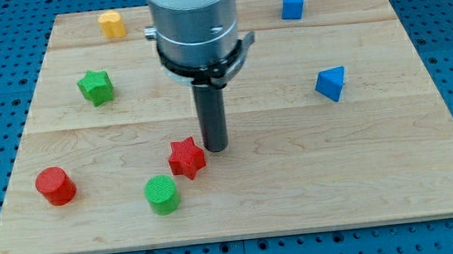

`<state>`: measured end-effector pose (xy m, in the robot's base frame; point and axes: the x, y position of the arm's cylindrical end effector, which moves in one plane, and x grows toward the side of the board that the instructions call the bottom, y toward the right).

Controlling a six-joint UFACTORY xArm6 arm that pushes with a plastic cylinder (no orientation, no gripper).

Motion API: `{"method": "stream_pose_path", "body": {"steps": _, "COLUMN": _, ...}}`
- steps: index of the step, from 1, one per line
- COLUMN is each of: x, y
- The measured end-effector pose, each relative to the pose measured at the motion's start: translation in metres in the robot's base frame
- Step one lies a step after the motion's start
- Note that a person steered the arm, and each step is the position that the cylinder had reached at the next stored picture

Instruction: Keep red blocks and green circle in a diagonal line

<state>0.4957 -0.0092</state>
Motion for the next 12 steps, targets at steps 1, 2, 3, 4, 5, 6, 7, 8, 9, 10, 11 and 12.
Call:
{"method": "stream_pose_path", "body": {"steps": 1, "x": 0.0, "y": 0.064}}
{"method": "stream_pose_path", "body": {"steps": 2, "x": -0.004, "y": 0.072}}
{"method": "stream_pose_path", "body": {"steps": 3, "x": -0.017, "y": 0.064}}
{"method": "stream_pose_path", "body": {"steps": 4, "x": -0.02, "y": 0.059}}
{"method": "stream_pose_path", "body": {"steps": 5, "x": -0.02, "y": 0.056}}
{"method": "stream_pose_path", "body": {"steps": 6, "x": -0.017, "y": 0.027}}
{"method": "stream_pose_path", "body": {"steps": 7, "x": -0.007, "y": -0.045}}
{"method": "stream_pose_path", "body": {"steps": 8, "x": -0.003, "y": -0.047}}
{"method": "stream_pose_path", "body": {"steps": 9, "x": 0.006, "y": -0.069}}
{"method": "stream_pose_path", "body": {"steps": 10, "x": -0.012, "y": -0.069}}
{"method": "stream_pose_path", "body": {"steps": 11, "x": -0.038, "y": -0.138}}
{"method": "stream_pose_path", "body": {"steps": 12, "x": -0.022, "y": -0.209}}
